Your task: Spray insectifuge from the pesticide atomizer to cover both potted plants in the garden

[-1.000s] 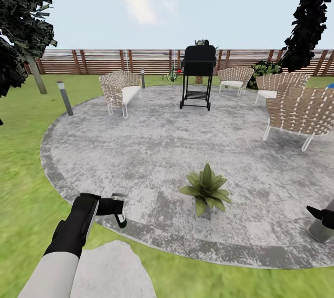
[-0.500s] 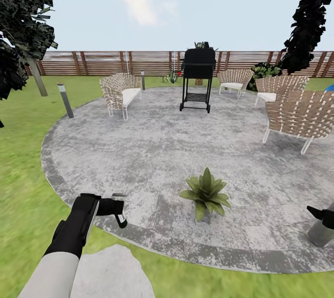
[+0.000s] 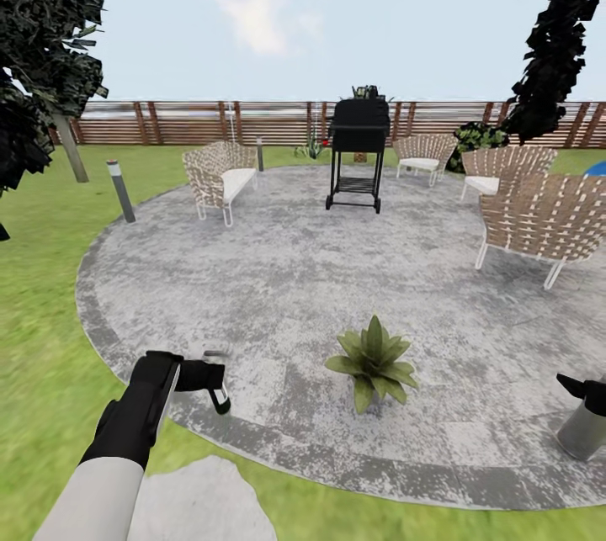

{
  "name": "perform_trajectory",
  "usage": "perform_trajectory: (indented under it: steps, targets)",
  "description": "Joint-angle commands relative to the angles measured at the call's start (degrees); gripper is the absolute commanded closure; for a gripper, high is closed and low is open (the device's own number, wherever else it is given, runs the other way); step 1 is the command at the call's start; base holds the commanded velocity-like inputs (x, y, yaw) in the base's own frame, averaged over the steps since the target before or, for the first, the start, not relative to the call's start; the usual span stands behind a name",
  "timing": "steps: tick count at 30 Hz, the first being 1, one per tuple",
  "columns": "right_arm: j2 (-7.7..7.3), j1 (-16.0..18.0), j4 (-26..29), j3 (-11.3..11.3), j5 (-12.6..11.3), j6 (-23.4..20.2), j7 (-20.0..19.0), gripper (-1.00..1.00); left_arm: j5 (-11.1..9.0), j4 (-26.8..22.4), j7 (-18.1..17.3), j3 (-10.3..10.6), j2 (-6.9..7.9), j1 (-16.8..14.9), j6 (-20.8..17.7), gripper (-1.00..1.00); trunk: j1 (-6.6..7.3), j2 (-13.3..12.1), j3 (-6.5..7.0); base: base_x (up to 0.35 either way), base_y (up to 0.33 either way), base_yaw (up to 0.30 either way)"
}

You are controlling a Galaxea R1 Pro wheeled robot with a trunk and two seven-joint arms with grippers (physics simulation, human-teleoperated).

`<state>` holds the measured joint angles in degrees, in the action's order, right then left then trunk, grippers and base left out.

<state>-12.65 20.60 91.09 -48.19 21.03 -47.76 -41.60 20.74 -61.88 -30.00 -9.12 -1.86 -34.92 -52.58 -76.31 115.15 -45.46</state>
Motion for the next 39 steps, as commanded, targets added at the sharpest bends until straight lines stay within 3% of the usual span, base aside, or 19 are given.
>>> perform_trajectory:
  steps: [1, 5, 17, 30, 39]
  targets:
    - [-0.01, 0.1, 0.1, -0.1, 0.6, -0.1, -0.6, -1.00, 0.6, -0.1, -0.6, -0.2, -0.07, 0.0, -0.2, 1.00, 0.23, -0.4, 0.22, 0.000, 0.000, 0.000]
    - [-0.01, 0.1, 0.1, -0.1, 0.6, -0.1, -0.6, -1.00, 0.6, -0.1, -0.6, -0.2, -0.07, -0.1, -0.1, 1.00, 1.11, -2.0, 1.28, 0.000, 0.000, 0.000]
    - [-0.04, 0.1, 0.1, -0.1, 0.6, -0.1, -0.6, -1.00, 0.6, -0.5, -0.6, -0.7, 0.00, -0.1, -0.2, 1.00, 1.11, -2.0, 2.29, 0.012, -0.001, 0.000]
    - [0.12, 0.0, 0.1, 0.5, 0.6, 0.0, -0.7, -1.00, 0.5, -0.6, -0.7, -0.3, -0.08, 0.0, -0.1, 1.00, 1.11, -2.0, 2.44, 0.254, -0.179, 0.000]
    - [0.24, 0.0, 0.1, 0.7, 0.6, 0.0, -0.7, -1.00, 0.6, -0.5, -0.7, -0.3, -0.61, 0.0, -0.1, 1.00, 1.11, -2.0, 2.44, 0.052, -0.048, 0.030]
